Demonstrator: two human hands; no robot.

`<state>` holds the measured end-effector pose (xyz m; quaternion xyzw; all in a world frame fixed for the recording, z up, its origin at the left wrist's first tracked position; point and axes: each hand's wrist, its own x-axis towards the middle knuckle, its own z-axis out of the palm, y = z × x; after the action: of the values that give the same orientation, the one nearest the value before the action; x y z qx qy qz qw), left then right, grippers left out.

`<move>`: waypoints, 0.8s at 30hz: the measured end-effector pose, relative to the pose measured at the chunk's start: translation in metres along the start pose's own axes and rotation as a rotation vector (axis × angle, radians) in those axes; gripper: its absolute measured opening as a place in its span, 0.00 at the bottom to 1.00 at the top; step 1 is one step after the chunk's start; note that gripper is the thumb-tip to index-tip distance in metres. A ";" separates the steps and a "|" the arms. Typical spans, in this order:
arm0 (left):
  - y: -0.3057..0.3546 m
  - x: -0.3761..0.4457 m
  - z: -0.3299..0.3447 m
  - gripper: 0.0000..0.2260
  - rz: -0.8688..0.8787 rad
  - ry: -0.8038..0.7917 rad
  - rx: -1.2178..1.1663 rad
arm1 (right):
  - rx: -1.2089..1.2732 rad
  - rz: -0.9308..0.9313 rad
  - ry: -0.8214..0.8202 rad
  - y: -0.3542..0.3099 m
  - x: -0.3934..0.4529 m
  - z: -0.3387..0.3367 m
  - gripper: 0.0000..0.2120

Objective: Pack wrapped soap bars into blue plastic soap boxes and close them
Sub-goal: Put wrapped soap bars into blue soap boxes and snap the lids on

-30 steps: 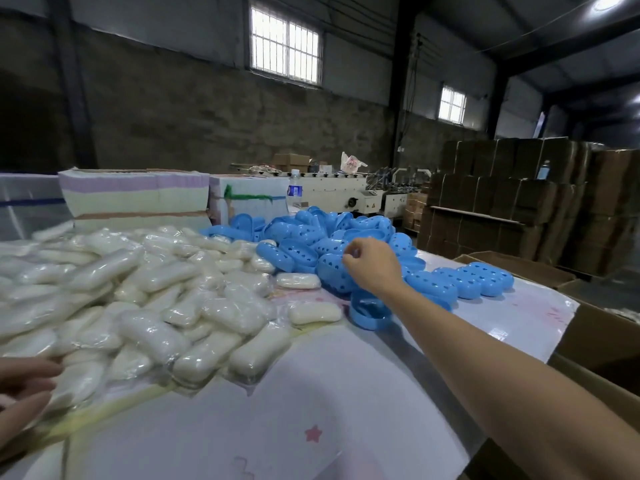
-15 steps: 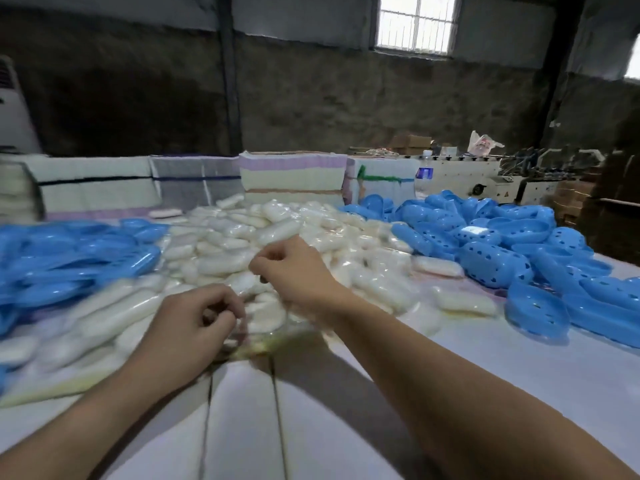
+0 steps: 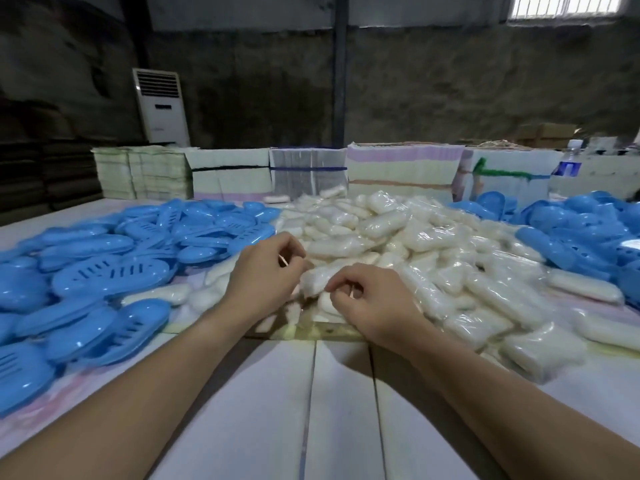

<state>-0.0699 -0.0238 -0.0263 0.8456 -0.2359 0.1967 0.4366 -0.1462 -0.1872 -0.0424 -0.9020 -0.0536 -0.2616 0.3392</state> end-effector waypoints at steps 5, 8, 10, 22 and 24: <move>-0.039 0.060 -0.008 0.08 -0.159 -0.028 0.156 | -0.016 -0.057 -0.063 -0.004 0.001 0.004 0.08; -0.059 0.095 -0.010 0.18 -0.279 -0.065 0.250 | -0.008 -0.075 -0.074 -0.003 0.001 0.003 0.07; -0.068 0.111 -0.010 0.25 -0.383 -0.090 0.307 | -0.011 -0.083 -0.068 -0.002 0.002 0.003 0.07; -0.065 0.124 -0.006 0.37 -0.358 -0.102 0.318 | -0.007 -0.113 -0.100 0.000 0.005 0.004 0.07; -0.055 0.120 -0.003 0.39 -0.257 -0.062 0.238 | 0.001 -0.104 -0.085 0.000 0.005 0.002 0.07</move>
<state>0.0586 -0.0209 0.0047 0.9202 -0.1142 0.1397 0.3473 -0.1408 -0.1858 -0.0411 -0.9081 -0.1147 -0.2405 0.3230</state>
